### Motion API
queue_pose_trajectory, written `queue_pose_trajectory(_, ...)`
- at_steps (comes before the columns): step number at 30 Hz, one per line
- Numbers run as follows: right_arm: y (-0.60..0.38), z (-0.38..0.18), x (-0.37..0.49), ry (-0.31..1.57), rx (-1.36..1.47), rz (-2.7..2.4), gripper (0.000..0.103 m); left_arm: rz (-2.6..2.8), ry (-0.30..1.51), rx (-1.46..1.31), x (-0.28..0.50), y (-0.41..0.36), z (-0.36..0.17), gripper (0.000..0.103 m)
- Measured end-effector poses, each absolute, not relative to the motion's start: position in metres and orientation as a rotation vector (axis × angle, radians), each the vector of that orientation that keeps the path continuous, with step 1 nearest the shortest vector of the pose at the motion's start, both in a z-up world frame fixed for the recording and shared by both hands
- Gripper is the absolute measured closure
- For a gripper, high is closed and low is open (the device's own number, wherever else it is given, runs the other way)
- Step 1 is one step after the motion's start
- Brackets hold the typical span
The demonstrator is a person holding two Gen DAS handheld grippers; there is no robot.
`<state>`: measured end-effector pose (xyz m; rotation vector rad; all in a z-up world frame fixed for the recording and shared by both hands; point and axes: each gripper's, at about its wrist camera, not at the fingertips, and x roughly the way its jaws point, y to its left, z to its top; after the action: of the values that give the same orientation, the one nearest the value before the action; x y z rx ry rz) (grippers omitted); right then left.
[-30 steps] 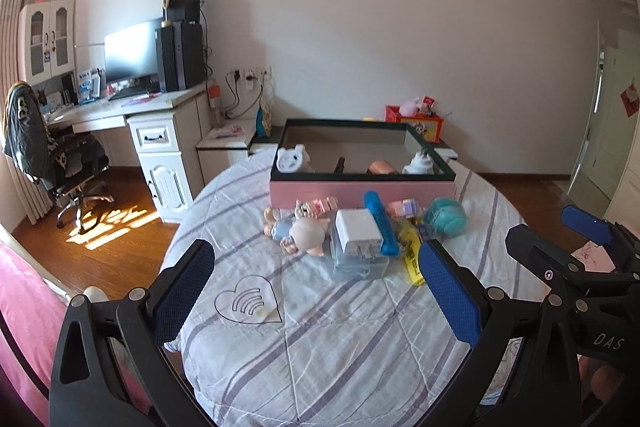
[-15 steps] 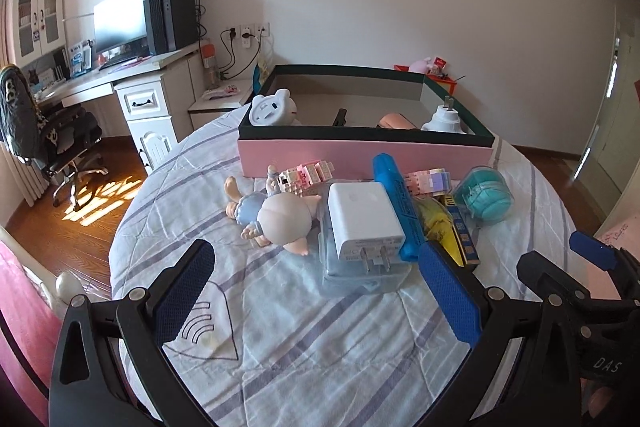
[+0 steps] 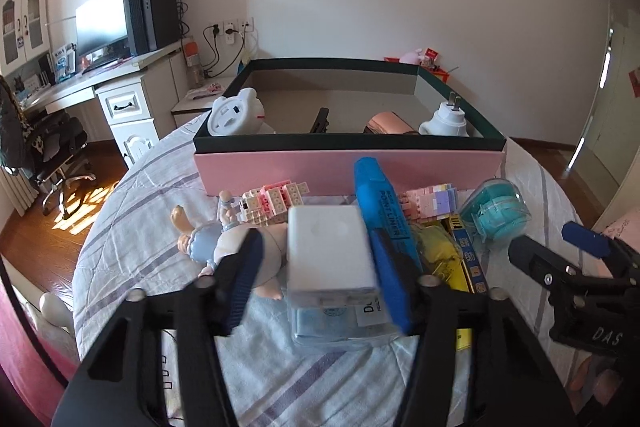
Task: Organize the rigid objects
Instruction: 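Grasp the white charger with the left gripper while the right gripper grasps the teal brush case, then carry the charger and teal case over the pink box with both grippers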
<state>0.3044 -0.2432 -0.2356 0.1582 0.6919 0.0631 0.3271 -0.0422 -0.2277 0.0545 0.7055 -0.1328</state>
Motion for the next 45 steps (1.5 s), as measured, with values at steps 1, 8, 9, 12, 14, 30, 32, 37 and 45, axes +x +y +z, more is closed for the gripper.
queue_pose_trajectory(1,-0.244,-0.235,0.309,0.698,0.161,0.063,0.000,-0.134,0.711,0.063,0.328,-0.043,-0.231,0.062)
queue_pose_trajectory(8,-0.243,-0.246,0.352,0.789,0.200,0.102,0.000,-0.148,0.706,0.049,0.327,-0.040,-0.231,0.062)
queue_pose_trajectory(9,-0.243,-0.247,0.356,0.792,0.211,0.108,0.000,-0.147,0.706,0.049,0.328,-0.040,-0.232,0.062)
queue_pose_trajectory(12,-0.245,-0.254,0.367,0.824,0.243,0.136,0.005,-0.150,0.707,0.044,0.330,-0.040,-0.232,0.062)
queue_pose_trajectory(14,-0.246,-0.254,0.367,0.823,0.244,0.136,0.016,-0.155,0.708,0.042,0.332,-0.041,-0.233,0.062)
queue_pose_trajectory(30,-0.205,-0.197,0.282,0.590,0.123,0.182,0.028,-0.159,0.586,-0.012,0.277,-0.021,-0.186,0.062)
queue_pose_trajectory(32,-0.194,-0.184,0.269,0.565,0.088,0.188,0.028,-0.158,0.559,-0.015,0.264,-0.019,-0.177,0.062)
queue_pose_trajectory(37,-0.176,-0.156,0.236,0.490,0.048,0.211,0.028,-0.140,0.486,-0.013,0.231,-0.015,-0.152,0.062)
queue_pose_trajectory(45,-0.167,-0.121,0.194,0.399,0.019,0.212,0.028,-0.113,0.371,0.002,0.186,-0.011,-0.116,0.062)
